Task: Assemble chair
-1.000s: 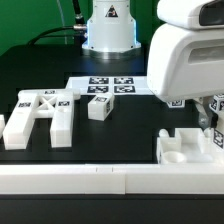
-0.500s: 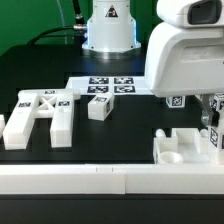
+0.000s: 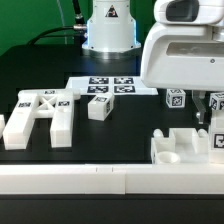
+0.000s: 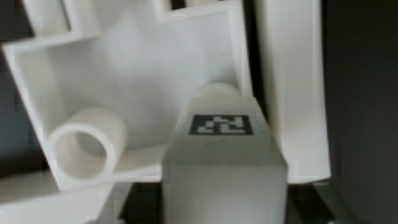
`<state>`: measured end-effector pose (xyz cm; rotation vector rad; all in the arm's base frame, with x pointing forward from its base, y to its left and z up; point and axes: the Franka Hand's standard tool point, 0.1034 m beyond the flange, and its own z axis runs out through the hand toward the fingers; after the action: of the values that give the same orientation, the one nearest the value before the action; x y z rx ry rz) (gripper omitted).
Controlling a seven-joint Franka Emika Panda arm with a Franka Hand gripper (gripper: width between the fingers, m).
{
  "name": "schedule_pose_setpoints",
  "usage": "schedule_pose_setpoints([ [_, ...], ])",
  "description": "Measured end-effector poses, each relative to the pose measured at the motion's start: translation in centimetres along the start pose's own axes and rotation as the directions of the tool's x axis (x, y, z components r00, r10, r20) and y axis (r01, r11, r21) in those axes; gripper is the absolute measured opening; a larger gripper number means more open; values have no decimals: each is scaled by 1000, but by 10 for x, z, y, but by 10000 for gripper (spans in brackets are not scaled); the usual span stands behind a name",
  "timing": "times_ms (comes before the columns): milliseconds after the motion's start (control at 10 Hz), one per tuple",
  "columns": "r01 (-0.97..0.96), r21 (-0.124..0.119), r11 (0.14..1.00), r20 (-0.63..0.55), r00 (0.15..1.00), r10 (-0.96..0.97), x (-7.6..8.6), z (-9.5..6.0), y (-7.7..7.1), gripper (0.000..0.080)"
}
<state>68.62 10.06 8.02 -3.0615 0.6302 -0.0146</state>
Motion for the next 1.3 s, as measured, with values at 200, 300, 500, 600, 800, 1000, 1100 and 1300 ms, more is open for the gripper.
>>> schedule_pose_setpoints([
  [200, -206, 6, 979, -1, 979, 206, -1, 0, -4, 291],
  [300, -288, 8, 958, -2, 958, 288, -1, 0, -4, 291],
  [500, -456, 13, 890, 8, 890, 456, -3, 0, -6, 291],
  [600, -514, 13, 857, 9, 858, 514, -3, 1, -6, 291],
  [800, -609, 12, 793, 11, 793, 609, -3, 1, -7, 291],
  [1000, -623, 11, 782, 11, 782, 623, -3, 1, -7, 291],
  [1100, -591, 11, 807, 10, 807, 591, -3, 1, -6, 291],
  [1300, -517, 7, 856, 12, 856, 517, -4, 1, -6, 574],
])
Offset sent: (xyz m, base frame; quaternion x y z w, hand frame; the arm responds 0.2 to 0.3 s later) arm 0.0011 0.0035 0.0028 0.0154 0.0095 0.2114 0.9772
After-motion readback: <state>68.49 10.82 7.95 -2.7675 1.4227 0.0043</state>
